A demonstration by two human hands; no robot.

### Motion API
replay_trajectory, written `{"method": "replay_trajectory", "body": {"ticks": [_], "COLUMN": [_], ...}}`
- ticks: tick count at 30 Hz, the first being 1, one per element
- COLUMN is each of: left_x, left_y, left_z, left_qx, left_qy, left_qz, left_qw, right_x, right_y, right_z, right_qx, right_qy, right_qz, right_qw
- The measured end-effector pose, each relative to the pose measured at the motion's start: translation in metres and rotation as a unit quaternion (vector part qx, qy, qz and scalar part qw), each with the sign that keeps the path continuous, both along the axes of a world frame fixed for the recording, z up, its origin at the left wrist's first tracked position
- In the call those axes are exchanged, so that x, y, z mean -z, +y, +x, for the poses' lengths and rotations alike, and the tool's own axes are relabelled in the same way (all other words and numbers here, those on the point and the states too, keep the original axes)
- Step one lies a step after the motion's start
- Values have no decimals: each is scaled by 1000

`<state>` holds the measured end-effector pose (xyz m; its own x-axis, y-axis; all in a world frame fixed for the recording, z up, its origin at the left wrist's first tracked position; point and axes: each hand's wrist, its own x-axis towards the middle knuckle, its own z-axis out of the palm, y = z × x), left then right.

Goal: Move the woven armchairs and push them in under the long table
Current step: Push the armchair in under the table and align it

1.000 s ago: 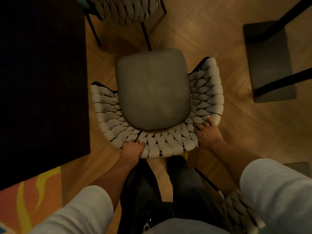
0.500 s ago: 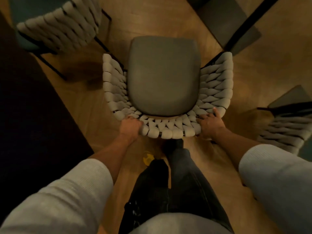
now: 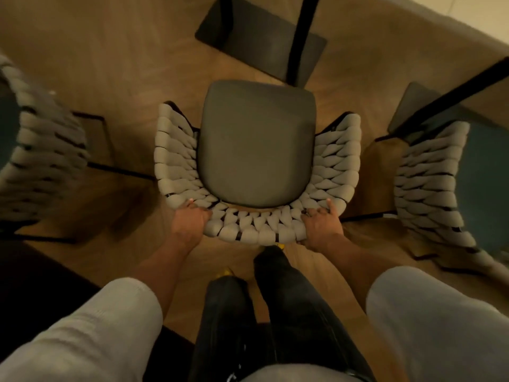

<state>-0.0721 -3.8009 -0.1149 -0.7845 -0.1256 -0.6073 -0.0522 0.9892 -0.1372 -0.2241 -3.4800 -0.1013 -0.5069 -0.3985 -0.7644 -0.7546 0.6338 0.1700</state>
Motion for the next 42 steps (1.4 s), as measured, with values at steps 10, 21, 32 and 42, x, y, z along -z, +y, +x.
{"method": "replay_trajectory", "body": {"ticks": [10, 21, 32, 42], "left_x": [-15, -12, -2, -4], "left_y": [-39, -53, -21, 30], "left_z": [-71, -113, -182, -258], "left_qx": [196, 305, 288, 235], "left_qy": [-30, -25, -14, -45], "left_qz": [-22, 4, 19, 2], "left_qw": [980, 952, 957, 971], "right_x": [-5, -11, -7, -8], "right_y": [-7, -19, 20, 68], "right_z": [48, 80, 9, -91], "right_qx": [197, 312, 306, 273], "right_qy": [8, 22, 15, 20], "right_qz": [-14, -17, -16, -26], "right_qw": [980, 950, 952, 962]}}
